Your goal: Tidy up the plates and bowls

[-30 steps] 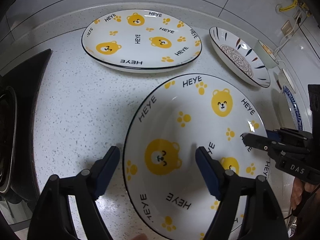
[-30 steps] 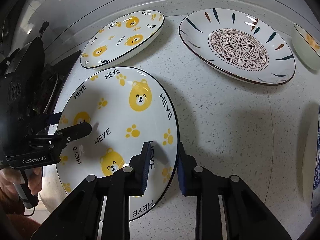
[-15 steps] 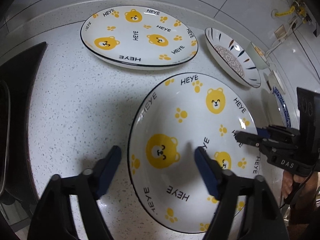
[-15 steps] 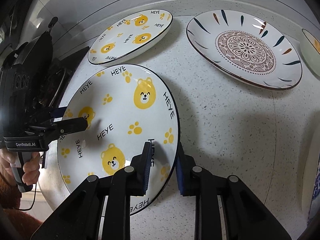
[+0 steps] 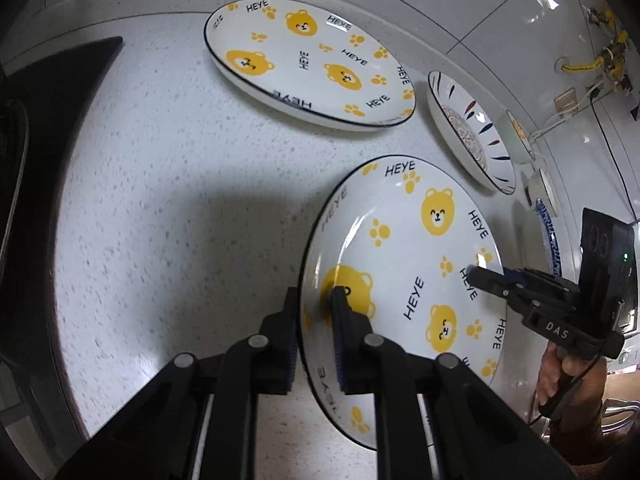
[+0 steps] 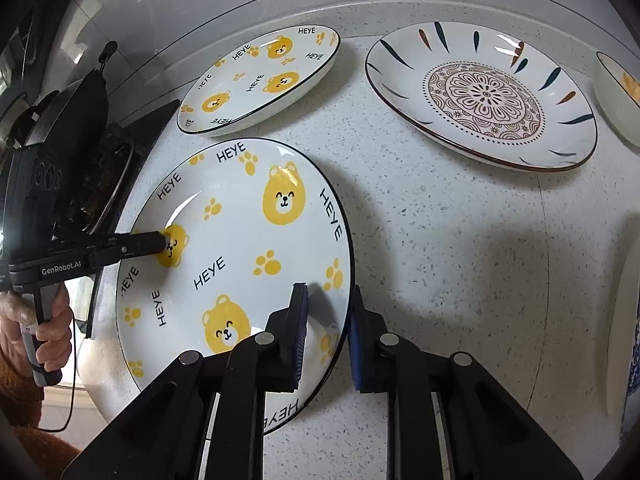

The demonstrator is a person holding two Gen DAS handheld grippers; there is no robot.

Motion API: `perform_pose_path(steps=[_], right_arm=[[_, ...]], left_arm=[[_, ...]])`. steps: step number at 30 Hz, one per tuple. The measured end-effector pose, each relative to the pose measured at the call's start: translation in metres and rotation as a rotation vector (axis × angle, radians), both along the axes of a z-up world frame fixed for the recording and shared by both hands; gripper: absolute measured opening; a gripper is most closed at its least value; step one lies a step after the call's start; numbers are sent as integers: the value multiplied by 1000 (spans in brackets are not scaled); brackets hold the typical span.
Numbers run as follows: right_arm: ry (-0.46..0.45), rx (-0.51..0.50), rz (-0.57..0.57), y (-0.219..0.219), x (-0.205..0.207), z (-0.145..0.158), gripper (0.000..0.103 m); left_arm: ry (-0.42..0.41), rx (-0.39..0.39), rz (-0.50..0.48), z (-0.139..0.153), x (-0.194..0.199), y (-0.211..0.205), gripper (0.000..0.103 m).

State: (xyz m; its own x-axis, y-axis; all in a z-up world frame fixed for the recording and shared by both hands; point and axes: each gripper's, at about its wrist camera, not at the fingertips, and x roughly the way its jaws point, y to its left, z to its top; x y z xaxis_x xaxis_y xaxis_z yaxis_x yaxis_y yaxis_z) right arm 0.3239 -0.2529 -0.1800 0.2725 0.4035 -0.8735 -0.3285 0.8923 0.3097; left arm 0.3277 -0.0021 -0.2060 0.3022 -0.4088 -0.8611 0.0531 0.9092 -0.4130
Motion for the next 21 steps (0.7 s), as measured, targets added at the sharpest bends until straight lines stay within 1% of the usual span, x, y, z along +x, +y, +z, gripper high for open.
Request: perform_pose_path(steps=[4, 11, 15, 21], right_arm=[[3, -2, 7, 0, -4, 3, 16], [-13, 5, 33, 11, -20, 16, 16], [-6, 8, 83, 27, -38, 20, 16], [26, 13, 171, 56, -66, 12, 16]], left_arm=[[14, -16, 16, 0, -9, 3, 13], [-2, 0, 36, 19, -33, 15, 13], [1, 23, 62, 29, -59, 28, 14], [24, 33, 121, 20, -106, 59, 14]])
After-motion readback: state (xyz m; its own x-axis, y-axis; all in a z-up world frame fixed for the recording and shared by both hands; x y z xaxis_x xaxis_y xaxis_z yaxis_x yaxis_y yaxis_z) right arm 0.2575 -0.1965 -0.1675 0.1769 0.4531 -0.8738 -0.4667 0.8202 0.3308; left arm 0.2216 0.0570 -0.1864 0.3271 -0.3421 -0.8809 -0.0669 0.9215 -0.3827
